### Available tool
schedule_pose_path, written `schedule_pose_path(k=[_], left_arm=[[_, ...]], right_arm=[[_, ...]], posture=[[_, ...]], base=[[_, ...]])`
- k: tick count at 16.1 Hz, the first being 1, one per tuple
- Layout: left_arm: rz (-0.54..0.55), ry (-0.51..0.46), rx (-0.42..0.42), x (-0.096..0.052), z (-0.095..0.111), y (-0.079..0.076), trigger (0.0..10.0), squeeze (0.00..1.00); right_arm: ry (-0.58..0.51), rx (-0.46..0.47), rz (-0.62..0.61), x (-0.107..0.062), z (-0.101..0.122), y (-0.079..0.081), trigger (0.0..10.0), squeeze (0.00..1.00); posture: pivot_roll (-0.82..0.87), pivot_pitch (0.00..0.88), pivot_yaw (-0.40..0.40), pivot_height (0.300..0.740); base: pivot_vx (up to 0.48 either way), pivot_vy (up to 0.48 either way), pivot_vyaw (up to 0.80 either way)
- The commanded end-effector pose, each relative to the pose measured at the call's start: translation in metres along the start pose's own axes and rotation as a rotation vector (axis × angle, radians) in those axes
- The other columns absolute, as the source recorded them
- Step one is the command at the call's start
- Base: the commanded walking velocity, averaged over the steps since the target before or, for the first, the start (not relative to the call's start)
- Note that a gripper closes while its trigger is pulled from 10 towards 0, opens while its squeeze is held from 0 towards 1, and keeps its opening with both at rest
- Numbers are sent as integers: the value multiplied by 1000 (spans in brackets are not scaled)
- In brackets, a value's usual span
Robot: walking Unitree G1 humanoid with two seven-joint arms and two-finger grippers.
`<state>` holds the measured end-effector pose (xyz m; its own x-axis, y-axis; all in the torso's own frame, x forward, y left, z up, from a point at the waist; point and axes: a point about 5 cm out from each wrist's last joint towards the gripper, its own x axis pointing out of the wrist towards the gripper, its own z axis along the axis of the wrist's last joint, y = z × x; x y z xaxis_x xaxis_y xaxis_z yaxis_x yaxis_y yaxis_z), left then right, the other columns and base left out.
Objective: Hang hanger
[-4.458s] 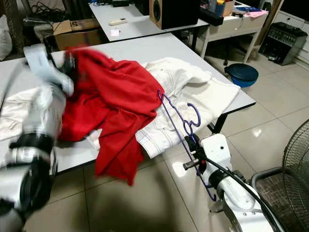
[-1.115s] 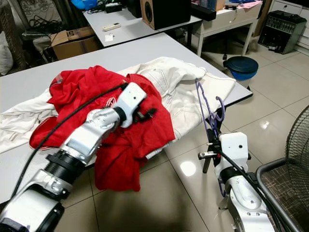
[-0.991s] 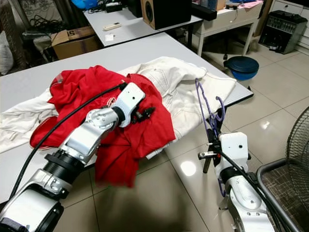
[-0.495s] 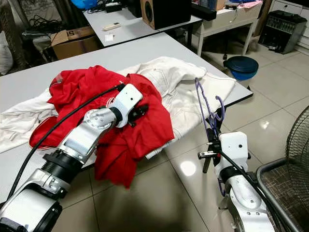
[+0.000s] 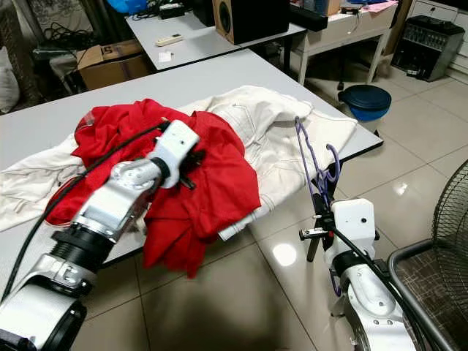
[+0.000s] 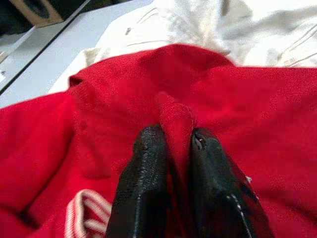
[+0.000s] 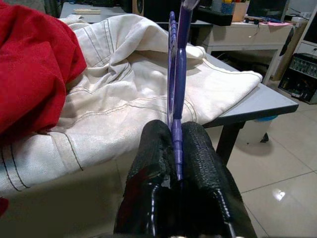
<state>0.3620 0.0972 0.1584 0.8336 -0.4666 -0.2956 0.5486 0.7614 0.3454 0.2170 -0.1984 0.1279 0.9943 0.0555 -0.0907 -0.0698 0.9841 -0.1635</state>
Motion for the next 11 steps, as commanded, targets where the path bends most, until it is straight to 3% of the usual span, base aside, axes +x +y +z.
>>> schedule_pose_path(k=[1,3,4,6,7,8,9,10,11], left_arm=[[39,14,-8,-2,0,12,0,0],[67,47,-15,-4,-7,21,0,0],[90,95,-4,-4,-14,33,0,0],[121,72,62,-2,-7,50,0,0],[102,-64,-5,1,19,58,0,0],[44,-344,-112,-5,70,68,0,0],[-5,-579,-150,-19,111,81,0,0],[-15,-635,-154,-24,120,84,0,0],[-48,-814,-193,-54,145,110,0,0]], right_arm=[[-16,-3,6,2,3,2,10000,0],[-17,-2,3,2,3,3,10000,0],[-18,-2,-3,2,3,2,10000,0],[-21,-3,-11,2,4,1,10000,0],[-24,-3,-17,2,4,0,10000,0],[-25,-4,-29,0,4,-2,10000,0],[-25,-4,-36,0,4,-3,10000,0],[-25,-5,-36,0,4,-3,10000,0],[-30,-5,-35,2,5,-3,10000,0]], posture=[[-165,0,142,740],[-169,0,149,740],[-174,0,156,740],[-183,0,166,740],[-186,0,170,740],[-189,0,173,740],[-187,0,172,740],[-187,0,172,740],[-181,0,166,740]], base=[[0,0,0],[0,0,0],[0,0,0],[0,0,0],[0,0,0],[0,0,0],[0,0,0],[0,0,0],[0,0,0]])
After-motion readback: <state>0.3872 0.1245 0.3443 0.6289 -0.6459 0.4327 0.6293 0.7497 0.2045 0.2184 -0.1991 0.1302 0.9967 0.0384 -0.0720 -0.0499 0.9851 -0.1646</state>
